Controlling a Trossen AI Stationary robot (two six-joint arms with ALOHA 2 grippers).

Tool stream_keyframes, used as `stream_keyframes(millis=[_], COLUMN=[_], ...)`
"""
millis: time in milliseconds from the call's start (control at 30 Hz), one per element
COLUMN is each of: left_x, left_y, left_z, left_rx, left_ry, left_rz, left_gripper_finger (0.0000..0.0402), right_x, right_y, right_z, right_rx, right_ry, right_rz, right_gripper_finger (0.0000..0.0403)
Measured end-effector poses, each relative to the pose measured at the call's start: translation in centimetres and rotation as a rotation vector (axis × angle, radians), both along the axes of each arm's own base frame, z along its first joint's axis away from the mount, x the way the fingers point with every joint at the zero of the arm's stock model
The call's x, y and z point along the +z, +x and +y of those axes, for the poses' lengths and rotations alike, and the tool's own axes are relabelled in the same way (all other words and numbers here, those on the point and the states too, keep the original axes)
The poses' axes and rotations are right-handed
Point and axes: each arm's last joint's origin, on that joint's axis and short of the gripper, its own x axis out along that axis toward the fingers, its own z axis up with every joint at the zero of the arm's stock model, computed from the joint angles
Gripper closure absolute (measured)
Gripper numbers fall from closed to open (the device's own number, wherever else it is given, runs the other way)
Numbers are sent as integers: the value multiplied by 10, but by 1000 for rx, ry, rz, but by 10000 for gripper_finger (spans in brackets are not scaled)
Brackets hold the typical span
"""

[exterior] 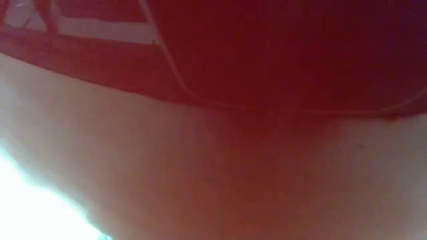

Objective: Nest bowls inside each other
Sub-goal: Return to Home Position

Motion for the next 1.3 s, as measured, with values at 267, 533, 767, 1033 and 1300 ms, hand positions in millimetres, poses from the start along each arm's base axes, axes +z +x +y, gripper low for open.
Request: stream_keyframes(millis=[267,533,767,1033,1300], left_x=[13,25,21,30,27], left_y=[-25,-60,-55,-41,-58], left_z=[4,9,8,11,16], left_rx=[-7,3,2,25,38], left_ry=[43,38,33,79,134], left_rz=[-106,-175,-140,-240,-178], left_gripper_finger=[395,395,395,395,395], right_x=[27,15,-34,-39,-24], right_y=[-16,-54,-65,-76,-102], right_z=[-4,-11,-11,-13,-17], right_rx=[105,124,164,285,392], right_ry=[-171,-150,-61,-134,-188], right_rz=[-154,-483,-662,-699,-807], right_gripper_finger=[398,399,396,396,396])
